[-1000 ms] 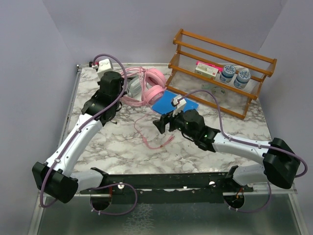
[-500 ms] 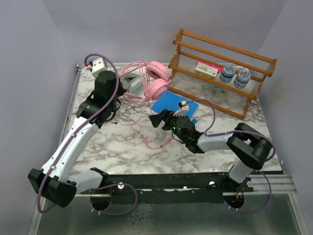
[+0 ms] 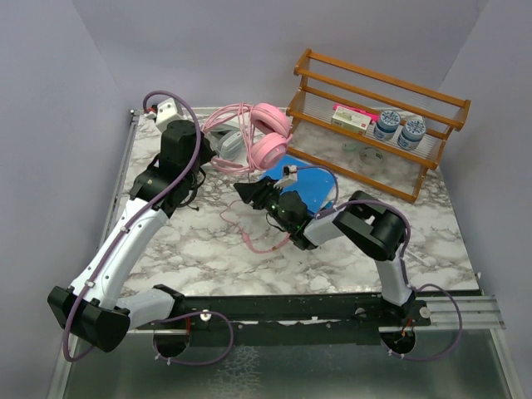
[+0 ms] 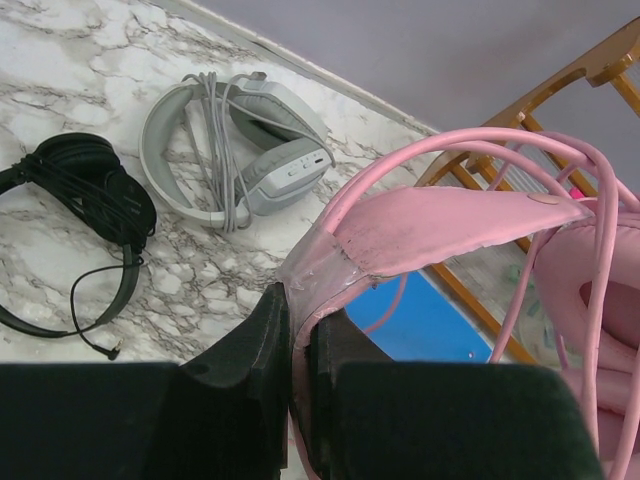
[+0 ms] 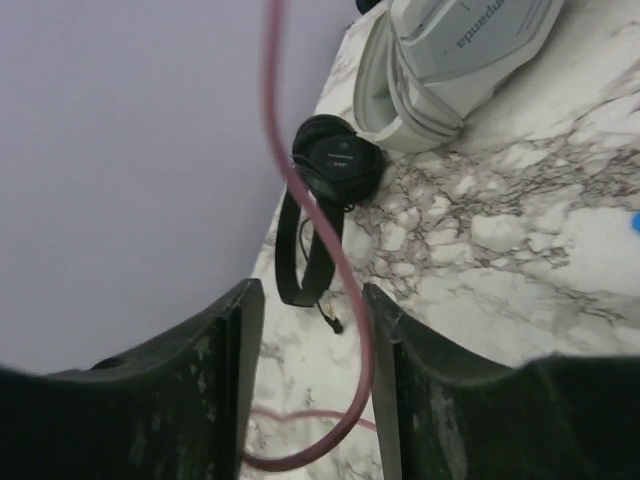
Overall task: Wrap the headphones
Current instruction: Wrap the headphones cable around the headphones.
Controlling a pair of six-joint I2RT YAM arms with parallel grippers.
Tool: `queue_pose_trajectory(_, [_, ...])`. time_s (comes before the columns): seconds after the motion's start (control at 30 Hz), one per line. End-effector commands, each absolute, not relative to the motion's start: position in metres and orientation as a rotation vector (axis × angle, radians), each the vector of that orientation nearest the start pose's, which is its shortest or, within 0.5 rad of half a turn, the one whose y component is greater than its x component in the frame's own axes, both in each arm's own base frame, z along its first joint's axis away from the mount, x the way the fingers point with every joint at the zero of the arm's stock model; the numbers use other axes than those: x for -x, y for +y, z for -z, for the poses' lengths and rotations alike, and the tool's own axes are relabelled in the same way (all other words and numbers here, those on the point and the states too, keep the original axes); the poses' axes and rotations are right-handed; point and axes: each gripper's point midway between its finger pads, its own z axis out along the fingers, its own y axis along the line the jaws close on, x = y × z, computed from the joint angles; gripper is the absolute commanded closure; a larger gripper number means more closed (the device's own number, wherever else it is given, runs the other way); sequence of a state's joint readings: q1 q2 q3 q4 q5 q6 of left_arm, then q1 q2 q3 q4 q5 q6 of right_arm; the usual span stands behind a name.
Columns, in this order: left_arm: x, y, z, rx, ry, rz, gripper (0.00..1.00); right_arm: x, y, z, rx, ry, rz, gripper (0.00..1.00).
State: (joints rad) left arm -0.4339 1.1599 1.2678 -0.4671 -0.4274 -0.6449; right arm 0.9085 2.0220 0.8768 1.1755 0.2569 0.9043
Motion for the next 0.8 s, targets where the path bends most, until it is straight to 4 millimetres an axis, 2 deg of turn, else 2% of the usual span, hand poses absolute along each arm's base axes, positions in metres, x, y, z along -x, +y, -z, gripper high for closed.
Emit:
queue_pose_trajectory(0.0, [-0.355,-0.117,-0.381,0.52,1.696,0.472,1.0,-0.346,0.438,-0.143,-0.227,1.606,-1.334,0.67])
queue_pose_trajectory(0.07, [-0.357,-0.114,-0.38,0.52,1.693,0.449,1.0,-0.342,0.437,-0.147,-0.186,1.6,-1.333,0.91])
queue_pose_trajectory(0.1, [-0.358,-0.112,-0.379,0.521,1.692,0.432,1.0,-0.338,0.436,-0.148,-0.155,1.607,-1.327,0.97])
queue_pose_trajectory(0.13, [-0.359,-0.109,-0.378,0.521,1.691,0.411,1.0,-0.333,0.434,-0.149,-0.131,1.619,-1.321,0.99])
queue_pose_trajectory(0.23, [-0.366,-0.1,-0.371,0.526,1.688,0.325,1.0,-0.3,0.435,-0.17,-0.021,1.61,-1.37,0.99])
queue_pose_trajectory(0.37, [-0.374,-0.089,-0.366,0.541,1.666,0.229,1.0,-0.235,0.449,-0.184,0.283,1.641,-1.438,0.99])
queue_pose_trajectory(0.47, [-0.38,-0.082,-0.364,0.537,1.649,0.163,1.0,-0.201,0.452,-0.198,0.488,1.644,-1.457,0.99])
queue_pose_trajectory(0.53, [-0.384,-0.078,-0.36,0.532,1.653,0.118,1.0,-0.186,0.45,-0.205,0.618,1.663,-1.416,0.99])
queue_pose_trajectory(0.63, [-0.389,-0.076,-0.35,0.505,1.676,0.054,1.0,-0.175,0.44,-0.224,0.718,1.656,-1.353,0.99])
queue_pose_trajectory(0.7, [-0.391,-0.076,-0.343,0.473,1.69,0.026,1.0,-0.171,0.431,-0.24,0.762,1.632,-1.318,0.97])
queue_pose_trajectory(0.77, [-0.393,-0.078,-0.338,0.431,1.703,0.017,1.0,-0.176,0.423,-0.257,0.784,1.631,-1.237,0.96])
